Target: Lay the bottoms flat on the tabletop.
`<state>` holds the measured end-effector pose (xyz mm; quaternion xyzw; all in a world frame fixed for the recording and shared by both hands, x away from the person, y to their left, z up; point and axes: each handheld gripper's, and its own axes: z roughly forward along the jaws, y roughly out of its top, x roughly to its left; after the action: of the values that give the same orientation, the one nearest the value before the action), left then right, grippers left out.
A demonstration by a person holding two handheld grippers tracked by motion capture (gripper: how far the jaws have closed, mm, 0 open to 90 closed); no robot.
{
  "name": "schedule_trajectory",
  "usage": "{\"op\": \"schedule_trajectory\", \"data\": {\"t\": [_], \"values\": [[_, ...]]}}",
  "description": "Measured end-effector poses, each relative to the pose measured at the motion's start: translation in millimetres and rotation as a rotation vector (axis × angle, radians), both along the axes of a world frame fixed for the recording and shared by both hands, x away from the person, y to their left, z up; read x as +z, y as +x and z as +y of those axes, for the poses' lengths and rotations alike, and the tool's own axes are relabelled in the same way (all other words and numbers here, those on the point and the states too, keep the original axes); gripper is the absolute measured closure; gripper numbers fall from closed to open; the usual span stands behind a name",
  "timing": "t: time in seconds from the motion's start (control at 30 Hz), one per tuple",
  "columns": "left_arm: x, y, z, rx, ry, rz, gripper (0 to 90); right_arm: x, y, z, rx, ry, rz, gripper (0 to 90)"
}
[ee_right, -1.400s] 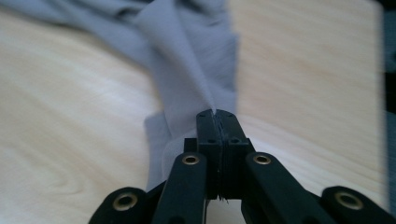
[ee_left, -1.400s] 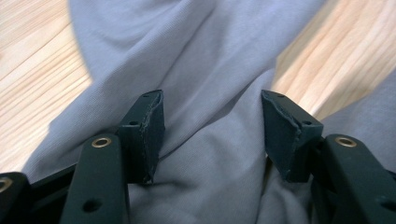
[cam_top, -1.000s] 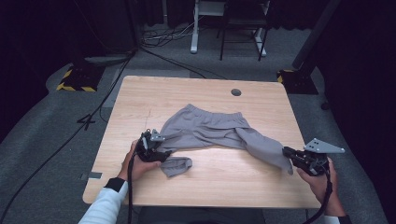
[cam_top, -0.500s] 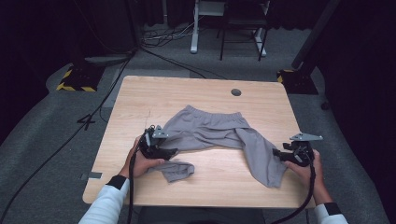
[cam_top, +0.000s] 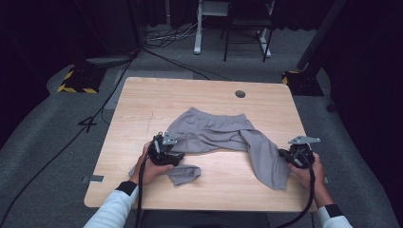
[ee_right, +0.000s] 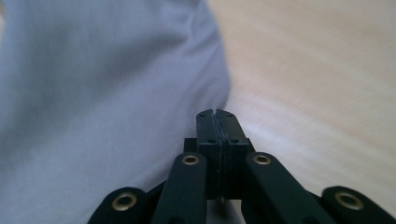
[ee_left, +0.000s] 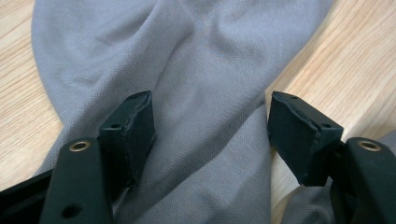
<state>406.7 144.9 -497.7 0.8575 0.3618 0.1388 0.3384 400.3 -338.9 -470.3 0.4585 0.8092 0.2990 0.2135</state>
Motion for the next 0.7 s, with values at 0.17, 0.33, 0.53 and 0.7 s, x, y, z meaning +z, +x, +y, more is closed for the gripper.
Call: {"op": "schedule_trajectory", "data": {"t": [0.17, 0.33, 0.53, 0.7], "values": [[-0.3, 1.0, -6.5, 0.029, 0.001, -0.009, 32.1, 35.4, -5.7, 6.6, 0.031, 0.050, -0.126, 88.8], [-1.2, -0.1, -8.0, 0.052, -0.008, -0.013, 32.8, 68.0, -38.0, 55.0, 0.274, 0.074, -0.175, 88.8], [-1.5, -0.5, -8.3, 0.056, -0.010, -0.015, 32.8, 64.0, -72.7, 127.2, 0.542, 0.019, -0.124, 88.5], [-1.5, -0.9, -8.4, 0.057, -0.011, -0.014, 32.7, 32.0, -91.9, 181.8, 0.706, -0.011, -0.005, 82.4]]}}
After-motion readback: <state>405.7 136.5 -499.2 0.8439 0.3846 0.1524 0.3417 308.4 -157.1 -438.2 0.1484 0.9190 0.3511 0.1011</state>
